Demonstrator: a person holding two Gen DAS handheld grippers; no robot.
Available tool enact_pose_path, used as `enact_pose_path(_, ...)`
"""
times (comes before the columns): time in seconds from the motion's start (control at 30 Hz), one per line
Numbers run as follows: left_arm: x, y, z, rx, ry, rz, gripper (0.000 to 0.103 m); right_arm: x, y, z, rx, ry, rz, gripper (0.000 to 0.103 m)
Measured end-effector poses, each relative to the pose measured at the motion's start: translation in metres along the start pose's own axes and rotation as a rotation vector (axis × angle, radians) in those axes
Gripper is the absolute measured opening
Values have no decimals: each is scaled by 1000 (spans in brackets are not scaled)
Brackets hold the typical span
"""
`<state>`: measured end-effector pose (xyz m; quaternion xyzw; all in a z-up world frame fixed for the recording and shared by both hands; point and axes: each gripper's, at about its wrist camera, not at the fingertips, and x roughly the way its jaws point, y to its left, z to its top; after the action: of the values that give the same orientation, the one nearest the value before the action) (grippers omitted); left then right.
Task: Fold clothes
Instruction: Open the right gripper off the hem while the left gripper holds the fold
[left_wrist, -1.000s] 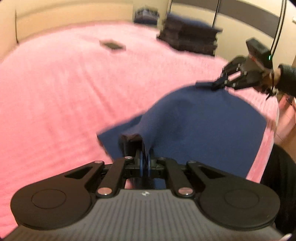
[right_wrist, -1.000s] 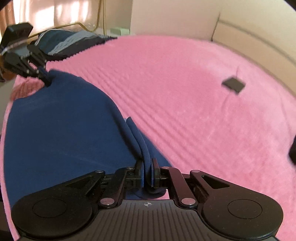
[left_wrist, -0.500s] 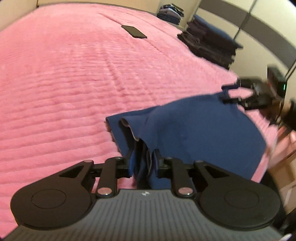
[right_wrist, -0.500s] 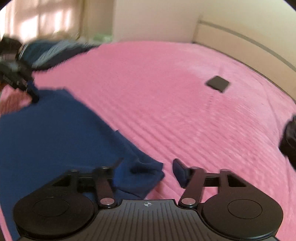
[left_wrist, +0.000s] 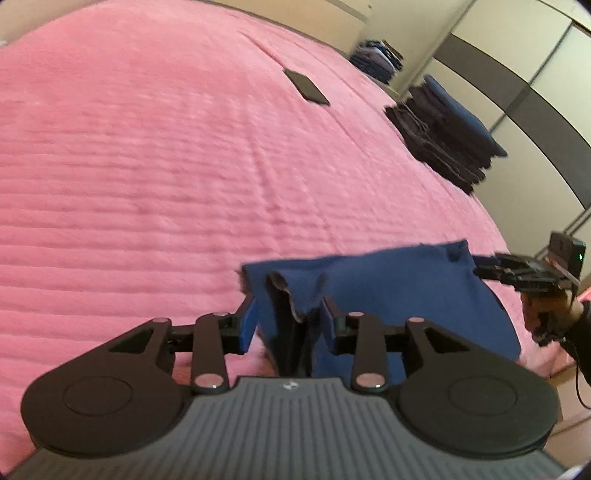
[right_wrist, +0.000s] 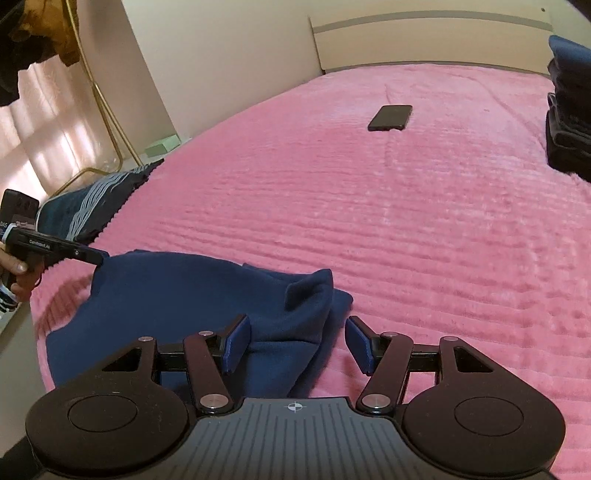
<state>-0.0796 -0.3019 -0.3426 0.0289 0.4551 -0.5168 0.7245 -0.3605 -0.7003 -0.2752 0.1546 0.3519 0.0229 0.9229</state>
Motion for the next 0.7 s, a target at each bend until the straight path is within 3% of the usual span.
enact_pose_path(0.13, 3, 5, 6, -12, -5, 13, 33, 1, 1, -5, 5, -4, -4, 60)
enact_pose_path(0.37, 35, 1, 16, 0, 53, -40, 29, 1, -1, -9, 38, -17, -2, 60)
enact_pose_path(0.47, 44, -5, 16, 26, 88, -56, 12, 2, -2, -9, 46, -23, -2, 60)
enact_pose_path(0.5, 45, -8, 14, 50, 99, -50, 0, 2, -3, -9, 53, -26, -1, 60)
enact_pose_path(0.53, 43, -11, 14, 69, 91, -42, 0, 3, -3, -9, 63, -28, 2, 60)
enact_pose_path(0.7, 9, -14, 22, 80, -102, -13, 0, 4, -6, -4, 95, -56, 8, 60)
